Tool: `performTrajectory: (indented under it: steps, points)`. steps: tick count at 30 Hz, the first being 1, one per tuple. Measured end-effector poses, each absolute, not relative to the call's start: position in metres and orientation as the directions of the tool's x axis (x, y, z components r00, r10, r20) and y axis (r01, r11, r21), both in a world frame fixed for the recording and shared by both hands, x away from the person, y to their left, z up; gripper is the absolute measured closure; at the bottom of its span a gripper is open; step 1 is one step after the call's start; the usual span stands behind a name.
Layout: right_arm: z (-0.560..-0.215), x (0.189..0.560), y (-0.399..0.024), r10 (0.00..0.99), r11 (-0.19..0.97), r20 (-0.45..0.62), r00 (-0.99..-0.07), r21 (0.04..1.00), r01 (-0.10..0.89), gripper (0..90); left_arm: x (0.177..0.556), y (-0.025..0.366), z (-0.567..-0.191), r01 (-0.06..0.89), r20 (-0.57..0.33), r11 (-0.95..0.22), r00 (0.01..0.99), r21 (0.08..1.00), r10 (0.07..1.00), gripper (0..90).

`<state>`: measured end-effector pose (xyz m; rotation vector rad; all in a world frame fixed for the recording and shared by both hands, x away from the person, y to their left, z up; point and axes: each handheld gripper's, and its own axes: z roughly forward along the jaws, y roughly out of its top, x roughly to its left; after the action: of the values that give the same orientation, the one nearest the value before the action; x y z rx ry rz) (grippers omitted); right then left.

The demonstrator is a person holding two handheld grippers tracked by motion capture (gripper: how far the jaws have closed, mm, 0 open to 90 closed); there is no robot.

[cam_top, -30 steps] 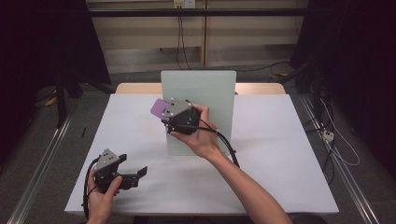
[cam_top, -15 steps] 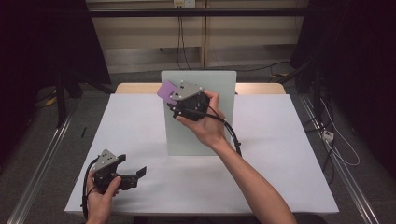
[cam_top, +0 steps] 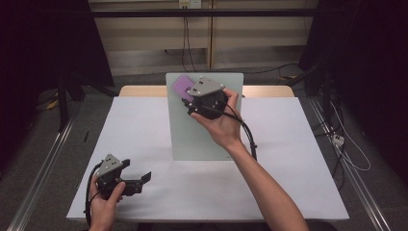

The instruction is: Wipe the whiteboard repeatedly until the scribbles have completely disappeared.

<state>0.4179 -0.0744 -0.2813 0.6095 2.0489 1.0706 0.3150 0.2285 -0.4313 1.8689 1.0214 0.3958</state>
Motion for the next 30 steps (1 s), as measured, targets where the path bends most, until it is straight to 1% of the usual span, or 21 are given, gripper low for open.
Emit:
performTrajectory:
  steps: [4, 7, 13, 15, 22, 30]
  points:
    - [-0.297, 0.414, -0.063, 0.651, 0.564, -0.392, -0.650, 0.823, 0.069, 41.5, 0.315, 0.229, -0.431, 0.485, -0.141, -0.219, 0.601, 0.847, 0.787, 5.0]
    - [-0.308, 0.412, -0.058, 0.637, 0.545, -0.345, -0.689, 0.834, 0.086, 41.5, 0.315, 0.230, -0.431, 0.483, -0.141, -0.218, 0.601, 0.848, 0.787, 5.0]
    - [-0.322, 0.409, -0.051, 0.614, 0.544, -0.316, -0.724, 0.833, 0.098, 41.5, 0.315, 0.229, -0.432, 0.487, -0.143, -0.217, 0.598, 0.846, 0.788, 5.0]
    - [-0.323, 0.408, -0.053, 0.613, 0.533, -0.296, -0.732, 0.839, 0.108, 41.4, 0.315, 0.230, -0.432, 0.488, -0.143, -0.216, 0.597, 0.846, 0.789, 5.0]
    - [-0.323, 0.400, -0.061, 0.606, 0.527, -0.292, -0.740, 0.844, 0.099, 41.5, 0.314, 0.230, -0.432, 0.488, -0.142, -0.217, 0.597, 0.845, 0.790, 5.0]
    - [-0.328, 0.389, -0.082, 0.601, 0.515, -0.274, -0.751, 0.851, 0.102, 41.5, 0.315, 0.229, -0.431, 0.486, -0.141, -0.220, 0.602, 0.846, 0.786, 5.0]
